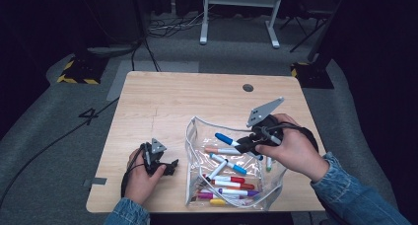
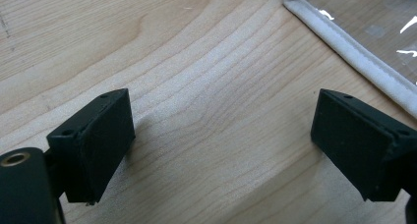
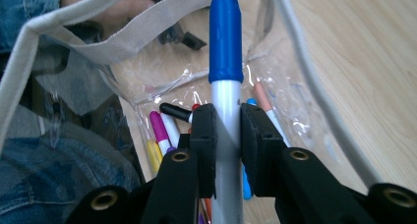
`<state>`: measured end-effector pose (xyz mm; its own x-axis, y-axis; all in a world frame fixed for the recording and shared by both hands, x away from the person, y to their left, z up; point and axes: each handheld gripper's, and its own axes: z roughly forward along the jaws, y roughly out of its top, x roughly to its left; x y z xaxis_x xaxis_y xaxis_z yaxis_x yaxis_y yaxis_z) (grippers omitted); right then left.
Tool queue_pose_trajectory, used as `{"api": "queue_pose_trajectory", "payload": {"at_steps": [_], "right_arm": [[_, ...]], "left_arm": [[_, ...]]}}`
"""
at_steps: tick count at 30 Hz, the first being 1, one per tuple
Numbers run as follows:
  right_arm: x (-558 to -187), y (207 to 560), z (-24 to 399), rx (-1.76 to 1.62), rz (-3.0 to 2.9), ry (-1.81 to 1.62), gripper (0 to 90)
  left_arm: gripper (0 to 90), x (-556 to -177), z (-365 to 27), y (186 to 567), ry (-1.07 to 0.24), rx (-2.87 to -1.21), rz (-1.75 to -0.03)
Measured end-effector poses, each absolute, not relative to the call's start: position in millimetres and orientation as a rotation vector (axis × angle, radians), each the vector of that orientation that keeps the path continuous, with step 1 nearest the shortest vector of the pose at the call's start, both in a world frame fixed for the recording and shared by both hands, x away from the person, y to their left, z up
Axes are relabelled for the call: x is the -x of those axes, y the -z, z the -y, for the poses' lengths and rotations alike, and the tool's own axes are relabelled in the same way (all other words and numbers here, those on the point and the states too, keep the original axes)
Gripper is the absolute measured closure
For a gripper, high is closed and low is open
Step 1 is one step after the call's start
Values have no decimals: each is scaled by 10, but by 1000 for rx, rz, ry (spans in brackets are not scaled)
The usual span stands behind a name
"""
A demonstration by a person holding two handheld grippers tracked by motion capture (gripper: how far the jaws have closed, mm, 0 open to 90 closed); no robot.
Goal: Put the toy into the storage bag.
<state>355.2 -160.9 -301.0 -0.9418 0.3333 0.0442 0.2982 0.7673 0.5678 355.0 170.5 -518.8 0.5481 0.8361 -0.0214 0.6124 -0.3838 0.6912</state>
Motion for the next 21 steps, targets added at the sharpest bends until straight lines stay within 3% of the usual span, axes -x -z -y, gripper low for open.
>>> {"api": "queue_pose_trajectory", "payload": {"at_steps": [21], "right_arm": [[-3517,3621,1147,-372,-3081,-599,771]], "left_arm": [[96,-3550,-1705,5188,-439,-2128,-1161]]}}
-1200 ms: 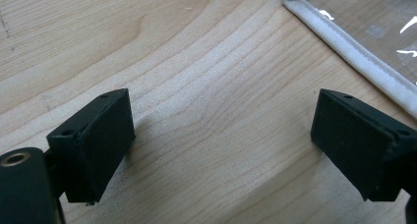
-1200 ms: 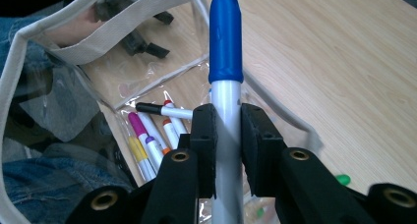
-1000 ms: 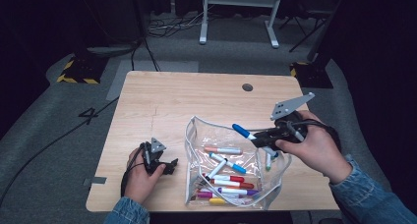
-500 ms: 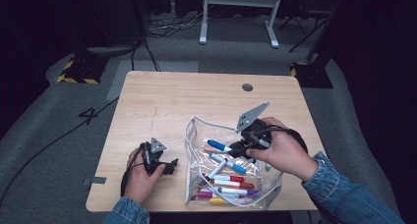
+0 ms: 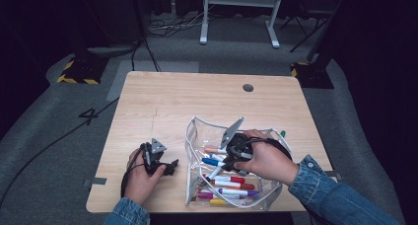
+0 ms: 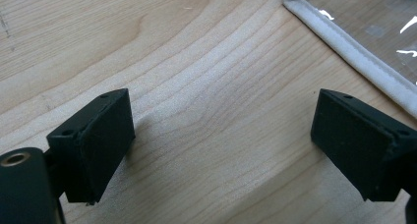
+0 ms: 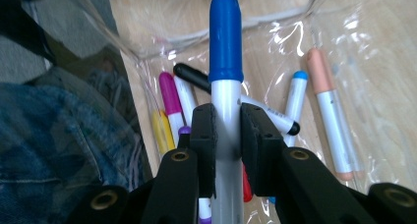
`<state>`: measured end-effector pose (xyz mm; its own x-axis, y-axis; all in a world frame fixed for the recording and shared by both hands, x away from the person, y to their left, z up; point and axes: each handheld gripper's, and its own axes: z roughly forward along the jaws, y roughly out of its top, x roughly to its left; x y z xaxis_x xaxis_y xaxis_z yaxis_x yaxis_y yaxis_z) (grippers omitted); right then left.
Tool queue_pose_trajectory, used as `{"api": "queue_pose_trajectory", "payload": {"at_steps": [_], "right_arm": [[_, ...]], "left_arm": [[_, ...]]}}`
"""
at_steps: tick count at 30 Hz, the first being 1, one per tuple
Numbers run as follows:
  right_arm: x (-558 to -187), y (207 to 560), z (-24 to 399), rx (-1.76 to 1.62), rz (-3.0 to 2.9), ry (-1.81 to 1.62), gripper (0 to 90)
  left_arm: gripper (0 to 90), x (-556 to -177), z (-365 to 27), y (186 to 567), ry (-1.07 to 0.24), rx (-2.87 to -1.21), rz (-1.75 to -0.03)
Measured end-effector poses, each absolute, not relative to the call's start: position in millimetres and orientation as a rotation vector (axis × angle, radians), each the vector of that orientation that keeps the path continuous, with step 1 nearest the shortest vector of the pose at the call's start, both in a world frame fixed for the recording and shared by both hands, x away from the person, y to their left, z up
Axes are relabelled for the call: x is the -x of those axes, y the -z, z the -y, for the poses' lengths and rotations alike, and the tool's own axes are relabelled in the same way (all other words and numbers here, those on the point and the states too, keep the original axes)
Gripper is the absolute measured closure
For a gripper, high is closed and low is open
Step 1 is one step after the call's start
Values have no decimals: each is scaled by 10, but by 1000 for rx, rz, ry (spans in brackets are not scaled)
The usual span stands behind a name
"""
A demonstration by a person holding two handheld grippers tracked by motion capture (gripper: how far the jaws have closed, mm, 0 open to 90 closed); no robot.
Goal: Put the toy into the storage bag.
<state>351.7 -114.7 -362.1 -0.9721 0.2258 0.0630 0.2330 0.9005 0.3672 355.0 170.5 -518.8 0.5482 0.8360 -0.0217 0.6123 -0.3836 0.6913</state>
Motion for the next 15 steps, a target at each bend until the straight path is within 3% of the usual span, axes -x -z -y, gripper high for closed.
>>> {"api": "queue_pose_trajectory", "payload": {"at_steps": [15], "right_arm": [[-3444,3977,1000,215,3057,271,771]], "left_arm": [[96,-3550,-1705,5188,-440,-2128,-1161]]}}
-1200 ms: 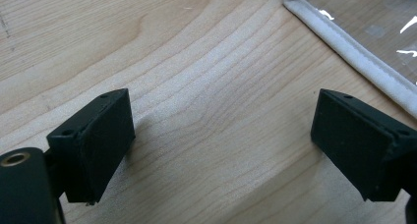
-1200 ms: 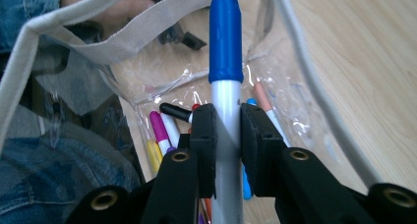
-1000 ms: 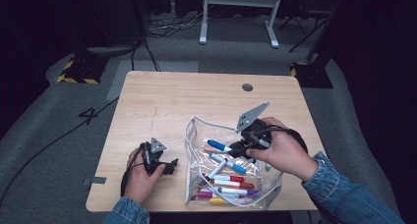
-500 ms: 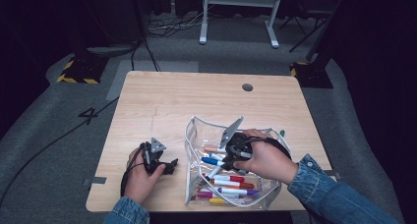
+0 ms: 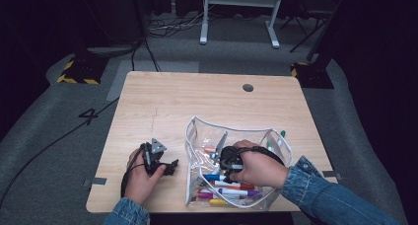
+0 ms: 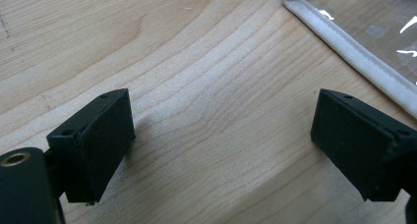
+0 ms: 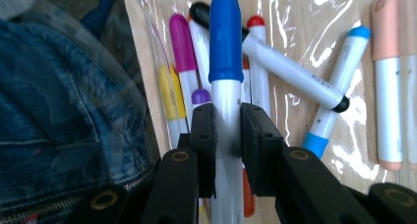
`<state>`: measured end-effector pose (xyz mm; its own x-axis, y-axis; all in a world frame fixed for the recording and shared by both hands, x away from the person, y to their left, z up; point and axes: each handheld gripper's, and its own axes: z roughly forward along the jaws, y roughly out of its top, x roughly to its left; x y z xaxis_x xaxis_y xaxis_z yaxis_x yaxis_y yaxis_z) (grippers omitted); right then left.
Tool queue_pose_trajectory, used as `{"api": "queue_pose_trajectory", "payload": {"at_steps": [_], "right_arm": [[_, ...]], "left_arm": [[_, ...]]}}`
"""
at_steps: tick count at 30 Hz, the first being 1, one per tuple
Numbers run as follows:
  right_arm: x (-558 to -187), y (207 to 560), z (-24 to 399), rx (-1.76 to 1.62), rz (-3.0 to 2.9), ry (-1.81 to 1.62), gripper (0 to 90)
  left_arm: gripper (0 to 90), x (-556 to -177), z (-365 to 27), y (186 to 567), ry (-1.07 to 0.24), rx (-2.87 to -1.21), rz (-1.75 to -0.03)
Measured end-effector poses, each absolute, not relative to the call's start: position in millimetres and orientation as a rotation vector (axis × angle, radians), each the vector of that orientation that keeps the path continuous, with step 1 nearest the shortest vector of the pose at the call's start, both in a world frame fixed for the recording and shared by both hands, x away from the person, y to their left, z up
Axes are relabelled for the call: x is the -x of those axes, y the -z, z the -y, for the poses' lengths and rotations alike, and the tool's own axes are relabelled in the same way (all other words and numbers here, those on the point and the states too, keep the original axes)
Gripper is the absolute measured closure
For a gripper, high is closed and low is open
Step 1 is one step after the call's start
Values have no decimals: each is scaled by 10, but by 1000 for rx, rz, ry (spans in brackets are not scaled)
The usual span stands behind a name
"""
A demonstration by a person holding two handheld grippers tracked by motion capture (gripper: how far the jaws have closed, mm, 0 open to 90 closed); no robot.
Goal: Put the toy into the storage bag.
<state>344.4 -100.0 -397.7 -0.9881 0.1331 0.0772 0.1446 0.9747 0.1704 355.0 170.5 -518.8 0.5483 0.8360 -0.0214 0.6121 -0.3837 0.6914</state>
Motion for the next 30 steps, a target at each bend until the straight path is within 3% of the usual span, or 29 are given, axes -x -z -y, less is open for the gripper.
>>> {"api": "queue_pose_trajectory", "payload": {"at_steps": [6,10,17,30], "right_arm": [[-3412,4083,970,173,3045,173,757],[-3391,4121,972,146,3043,193,568],[-3444,3835,1061,246,3109,441,419],[-3503,3035,1682,539,3098,990,445]], "left_arm": [[96,-3550,-1706,5188,-440,-2131,-1159],[96,-3549,-1705,5189,-437,-2128,-1161],[96,-3550,-1706,5188,-439,-2130,-1160],[96,-3548,-1703,5189,-437,-2125,-1164]]}}
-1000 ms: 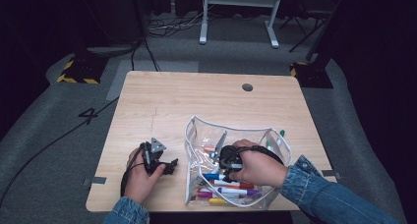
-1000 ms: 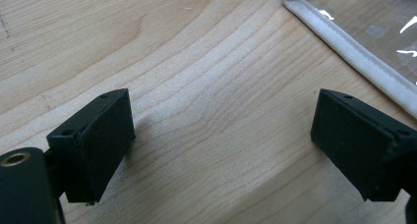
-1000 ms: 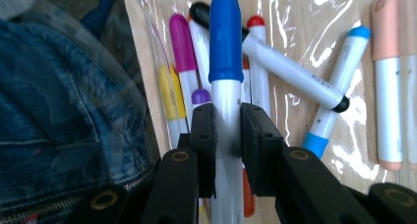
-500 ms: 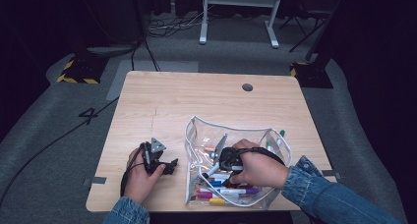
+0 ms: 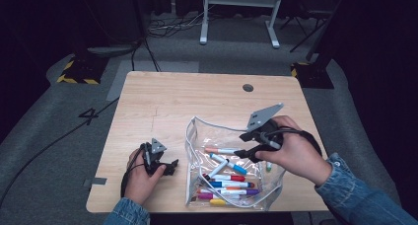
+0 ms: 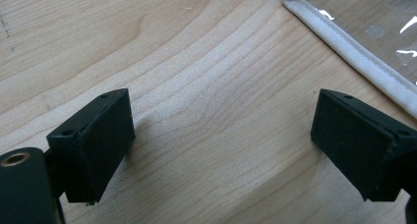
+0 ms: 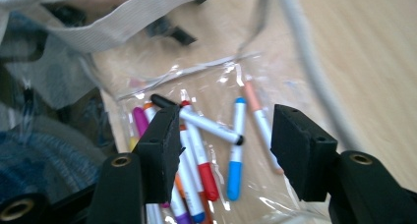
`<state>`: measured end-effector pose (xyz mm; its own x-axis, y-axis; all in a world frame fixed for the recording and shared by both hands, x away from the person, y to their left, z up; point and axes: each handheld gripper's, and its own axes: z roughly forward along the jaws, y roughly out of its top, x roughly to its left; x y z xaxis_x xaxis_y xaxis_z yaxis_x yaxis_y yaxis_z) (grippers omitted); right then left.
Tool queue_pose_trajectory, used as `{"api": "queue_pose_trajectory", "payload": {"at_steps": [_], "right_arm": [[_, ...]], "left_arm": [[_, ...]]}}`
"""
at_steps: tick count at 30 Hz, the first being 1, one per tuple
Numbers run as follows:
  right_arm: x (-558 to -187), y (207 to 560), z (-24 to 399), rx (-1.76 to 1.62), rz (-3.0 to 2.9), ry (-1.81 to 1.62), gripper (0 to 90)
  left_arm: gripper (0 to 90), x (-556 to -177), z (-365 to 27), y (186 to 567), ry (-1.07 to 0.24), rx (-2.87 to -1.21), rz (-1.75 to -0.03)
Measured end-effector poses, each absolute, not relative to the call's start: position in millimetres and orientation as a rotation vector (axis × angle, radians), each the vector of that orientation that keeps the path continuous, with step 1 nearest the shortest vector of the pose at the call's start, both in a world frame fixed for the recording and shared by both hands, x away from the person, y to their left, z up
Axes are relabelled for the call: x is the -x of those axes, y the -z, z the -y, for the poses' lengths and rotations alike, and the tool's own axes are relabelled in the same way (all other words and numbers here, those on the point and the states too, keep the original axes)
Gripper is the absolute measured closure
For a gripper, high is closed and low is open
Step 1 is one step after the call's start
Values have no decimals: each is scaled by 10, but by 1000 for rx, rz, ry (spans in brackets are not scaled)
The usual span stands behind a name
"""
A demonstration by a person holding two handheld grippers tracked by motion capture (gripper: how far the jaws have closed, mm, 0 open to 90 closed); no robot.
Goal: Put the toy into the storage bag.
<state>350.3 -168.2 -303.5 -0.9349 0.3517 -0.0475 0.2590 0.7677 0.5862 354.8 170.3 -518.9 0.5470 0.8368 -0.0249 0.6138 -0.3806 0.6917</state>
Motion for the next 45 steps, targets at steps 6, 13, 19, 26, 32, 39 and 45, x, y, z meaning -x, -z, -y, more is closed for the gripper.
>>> {"api": "queue_pose_trajectory", "payload": {"at_steps": [6,13,19,26,32,39,45], "right_arm": [[-3552,2905,2021,-596,-2731,-956,433],[-3613,2828,2478,-742,-2618,-1036,445],[-3765,2850,2896,-928,-2450,-1137,449],[-4070,3330,3159,-1110,-2439,-1022,431],[-4288,3892,3220,-1244,-2463,-909,394],[-4430,4420,3201,-1368,-2410,-851,343],[-4476,4677,3221,-1428,-2404,-768,338]], "left_arm": [[96,-3549,-1704,5190,-436,-2122,-1165],[105,-3511,-1780,5194,-441,-2107,-1183],[107,-3509,-1820,5197,-452,-2102,-1188],[106,-3510,-1820,5197,-451,-2102,-1188],[105,-3513,-1817,5194,-450,-2104,-1194],[105,-3514,-1815,5195,-447,-2103,-1196],[105,-3514,-1816,5195,-446,-2103,-1196]]}}
